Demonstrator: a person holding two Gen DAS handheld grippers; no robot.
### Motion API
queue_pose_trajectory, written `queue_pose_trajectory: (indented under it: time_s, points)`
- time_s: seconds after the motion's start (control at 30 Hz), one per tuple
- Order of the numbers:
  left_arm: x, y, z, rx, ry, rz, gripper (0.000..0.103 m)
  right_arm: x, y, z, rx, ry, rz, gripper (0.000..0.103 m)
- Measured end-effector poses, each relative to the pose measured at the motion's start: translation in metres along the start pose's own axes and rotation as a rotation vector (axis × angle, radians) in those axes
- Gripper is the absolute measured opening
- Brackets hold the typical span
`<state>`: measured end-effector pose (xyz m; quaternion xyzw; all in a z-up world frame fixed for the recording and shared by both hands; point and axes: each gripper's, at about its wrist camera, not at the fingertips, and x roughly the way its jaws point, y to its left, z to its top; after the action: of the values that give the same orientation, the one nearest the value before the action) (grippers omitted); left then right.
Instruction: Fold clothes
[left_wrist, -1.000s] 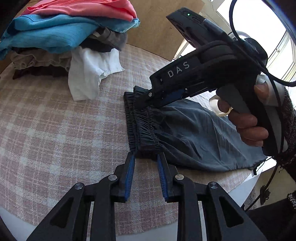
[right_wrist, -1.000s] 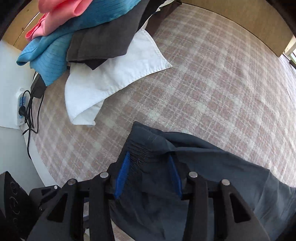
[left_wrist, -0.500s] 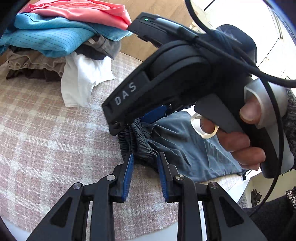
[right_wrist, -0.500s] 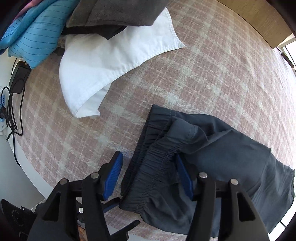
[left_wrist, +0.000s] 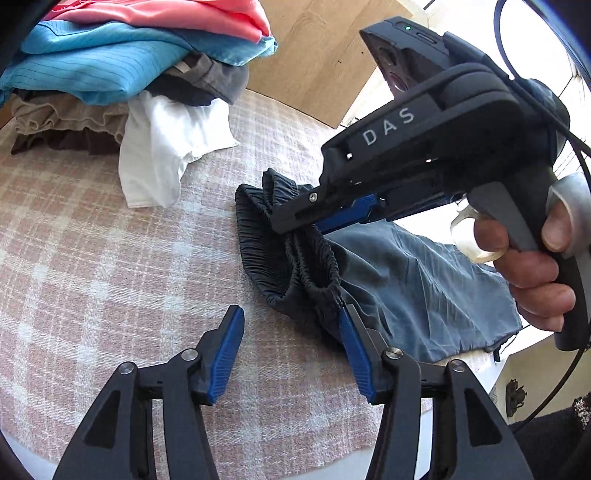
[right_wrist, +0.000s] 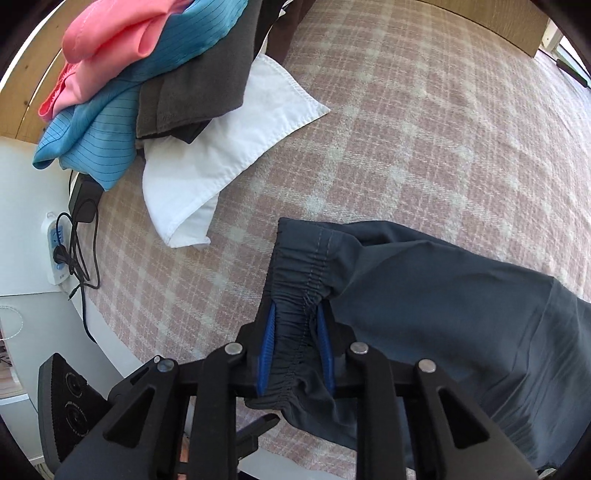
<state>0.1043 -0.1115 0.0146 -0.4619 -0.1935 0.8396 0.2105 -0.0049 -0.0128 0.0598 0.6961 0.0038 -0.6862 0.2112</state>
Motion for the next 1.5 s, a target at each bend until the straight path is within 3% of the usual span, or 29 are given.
queue_pose_trajectory:
  time_s: [0.13,0.27,0.37,0.43,0.63,0.73,0.77,0.83,0.9,1.0,1.07,1.13,1.2,1.23,1.3,1.4,1.5]
  points:
    - [0.012,-0.009,0.008,-0.043,-0.011,-0.029,0.056,-0.008,-0.007,-0.006,0.014,-0.029,0.017,0.011]
    - [0.015,-0.024,0.008,-0.059,0.019,-0.008,0.056,-0.008,-0.015,-0.008,0.038,-0.028,0.042,0.011]
    - [0.001,-0.026,0.001,-0.069,-0.063,0.042,0.066,-0.006,-0.019,-0.004,0.053,-0.026,0.061,0.011]
    - [0.008,-0.021,0.002,-0.076,-0.050,0.063,0.067,-0.003,-0.023,0.007,0.053,-0.023,0.067,0.011]
    - [0.023,-0.010,0.009,-0.143,-0.055,0.047,0.065,-0.003,-0.028,0.006,0.056,-0.031,0.084,0.011]
    - [0.029,-0.012,0.009,-0.166,-0.053,0.014,0.065,-0.005,-0.023,0.022,0.056,-0.038,0.101,0.011]
    - [0.031,-0.012,0.009,-0.174,-0.049,-0.002,0.061,-0.007,-0.024,0.022,0.050,-0.041,0.107,0.011]
    - [0.035,-0.014,0.008,-0.191,-0.042,-0.033,0.038,-0.011,-0.025,0.022,0.038,-0.046,0.119,0.011]
    - [0.037,-0.008,0.007,-0.212,-0.033,-0.061,0.028,-0.014,-0.026,0.022,0.026,-0.052,0.131,0.012]
    - [0.033,0.002,0.005,-0.249,-0.044,-0.088,0.020,-0.049,-0.045,0.009,0.001,-0.139,0.171,0.016]
    - [0.027,0.009,0.004,-0.288,-0.071,-0.102,0.017,-0.076,-0.074,-0.006,0.032,-0.224,0.189,0.017]
    - [0.017,0.013,0.003,-0.317,-0.101,-0.110,0.016,-0.091,-0.110,-0.025,0.097,-0.297,0.080,0.017]
    - [0.005,0.010,-0.001,-0.292,-0.146,-0.123,0.016,-0.094,-0.155,-0.036,0.179,-0.304,-0.052,0.017]
    - [0.001,0.006,-0.003,-0.256,-0.174,-0.117,0.016,-0.090,-0.177,-0.038,0.226,-0.290,-0.073,0.017]
    - [0.002,0.012,0.000,-0.270,-0.157,-0.102,0.016,-0.076,-0.207,-0.037,0.301,-0.252,-0.044,0.017]
    - [0.007,0.005,0.009,-0.310,-0.134,-0.104,0.016,-0.059,-0.207,-0.034,0.288,-0.237,-0.033,0.017]
    - [-0.005,-0.014,0.022,-0.245,-0.171,-0.100,0.016,-0.056,-0.199,-0.031,0.243,-0.240,-0.031,0.017]
